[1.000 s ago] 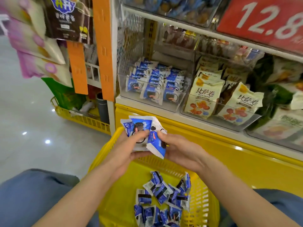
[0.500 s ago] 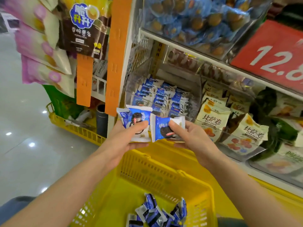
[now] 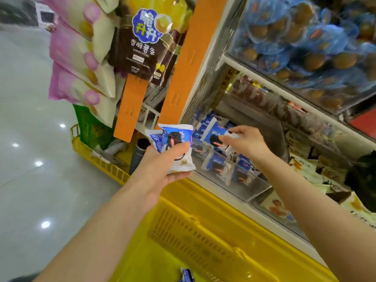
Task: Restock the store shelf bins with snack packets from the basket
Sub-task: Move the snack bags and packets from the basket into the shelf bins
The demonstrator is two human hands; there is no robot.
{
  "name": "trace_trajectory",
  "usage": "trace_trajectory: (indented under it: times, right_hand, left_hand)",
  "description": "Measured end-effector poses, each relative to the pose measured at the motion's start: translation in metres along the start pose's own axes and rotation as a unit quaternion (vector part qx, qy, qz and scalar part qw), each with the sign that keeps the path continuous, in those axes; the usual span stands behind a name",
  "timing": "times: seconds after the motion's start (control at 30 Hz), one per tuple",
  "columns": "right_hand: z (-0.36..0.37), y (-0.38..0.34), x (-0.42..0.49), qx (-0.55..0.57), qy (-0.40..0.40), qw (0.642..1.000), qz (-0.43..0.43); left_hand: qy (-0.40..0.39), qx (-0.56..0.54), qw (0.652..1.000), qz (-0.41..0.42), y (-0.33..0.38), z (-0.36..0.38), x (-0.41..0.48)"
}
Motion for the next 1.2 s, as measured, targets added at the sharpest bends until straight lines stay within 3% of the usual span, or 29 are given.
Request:
trace_trajectory:
  times: [0.23, 0.43, 0.53, 0.6, 0.67, 0.73, 0.8, 0.93, 1.07, 1.2]
  right_hand:
    - [0.043, 0.007, 0.036, -0.055, -0.165, 0.983, 0.053]
    - [0.055, 0.014, 0.044, -0.098, -0.21, 0.971, 0.055]
    - [0.051, 0.01, 0.037, -0.076, -0.186, 0.979, 0.031]
    - [0.043, 0.0, 0.027, -0.048, -0.106, 0.993, -0.003]
    - [0.037, -0.016, 0.007, -0.001, -0.039, 0.996, -0.079]
    - [0.035, -0.03, -0.021, 0.043, -0.046, 0.988, -0.14]
    - [0.038, -0.038, -0.051, 0.091, -0.109, 0.984, -0.109]
    - [0.041, -0.038, -0.085, 0.15, -0.226, 0.962, 0.035]
    - [0.028, -0.035, -0.095, 0.201, -0.182, 0.961, 0.054]
    - [0.013, -0.034, -0.085, 0.255, -0.108, 0.959, 0.063]
  left_hand:
    - [0.032, -0.008, 0.999, -0.002, 0.009, -0.014, 0.008]
    - [0.038, -0.011, 0.999, 0.003, 0.012, -0.017, 0.006]
    - [0.036, -0.007, 0.999, 0.003, 0.013, -0.014, 0.004]
    - [0.033, -0.002, 0.999, 0.003, 0.012, -0.012, 0.002]
    - [0.024, 0.009, 1.0, -0.002, 0.01, -0.009, 0.0]
    - [0.01, 0.028, 1.0, -0.006, 0.007, -0.004, -0.003]
    - [-0.015, 0.049, 0.999, -0.005, 0.005, 0.001, -0.007]
    - [-0.068, 0.114, 0.991, -0.004, 0.002, 0.013, -0.016]
    - [-0.076, 0.131, 0.989, -0.002, -0.001, 0.018, -0.022]
    - [-0.023, 0.058, 0.997, -0.044, 0.001, 0.017, -0.016]
Point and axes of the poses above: each hand's wrist, its own x-axis towards the middle knuckle, its own z-axis out of the palm, y = z × x, the point moved 2 cm from there along x, towards the middle knuckle, and after that the axes turned 14 degrees about x, right-handed, at the moved point
